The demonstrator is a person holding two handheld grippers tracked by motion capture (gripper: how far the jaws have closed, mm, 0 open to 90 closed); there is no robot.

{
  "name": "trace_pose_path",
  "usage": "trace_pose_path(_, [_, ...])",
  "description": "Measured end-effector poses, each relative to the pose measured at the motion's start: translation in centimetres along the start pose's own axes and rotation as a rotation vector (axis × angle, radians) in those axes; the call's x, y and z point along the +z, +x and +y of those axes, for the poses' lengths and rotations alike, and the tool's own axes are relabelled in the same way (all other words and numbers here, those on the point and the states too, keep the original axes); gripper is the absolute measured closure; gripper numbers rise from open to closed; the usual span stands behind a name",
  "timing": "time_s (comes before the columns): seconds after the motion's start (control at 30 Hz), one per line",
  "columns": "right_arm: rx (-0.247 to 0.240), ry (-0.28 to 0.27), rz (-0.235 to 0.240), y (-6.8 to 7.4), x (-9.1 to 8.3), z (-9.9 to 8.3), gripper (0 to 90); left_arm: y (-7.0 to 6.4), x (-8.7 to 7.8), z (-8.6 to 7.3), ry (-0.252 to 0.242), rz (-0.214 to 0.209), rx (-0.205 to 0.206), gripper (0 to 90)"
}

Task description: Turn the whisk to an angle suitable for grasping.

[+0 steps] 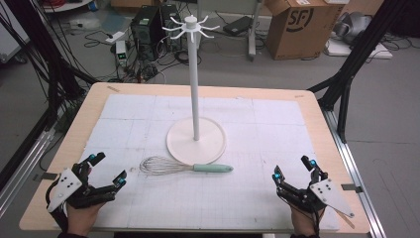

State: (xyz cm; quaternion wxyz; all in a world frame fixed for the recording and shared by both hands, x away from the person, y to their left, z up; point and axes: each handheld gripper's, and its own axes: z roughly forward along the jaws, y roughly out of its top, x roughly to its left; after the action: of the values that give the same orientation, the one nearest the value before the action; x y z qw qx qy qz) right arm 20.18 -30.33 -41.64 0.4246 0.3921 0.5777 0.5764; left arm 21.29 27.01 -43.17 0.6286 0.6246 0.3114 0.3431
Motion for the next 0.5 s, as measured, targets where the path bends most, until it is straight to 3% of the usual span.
trace_pose_path(0.5, [0.0,-0.002,-0.001,0.04,-0.01,0.03,10.5,-0.05,-0.01,0.03,0.003,-0.004,0.006,10.6])
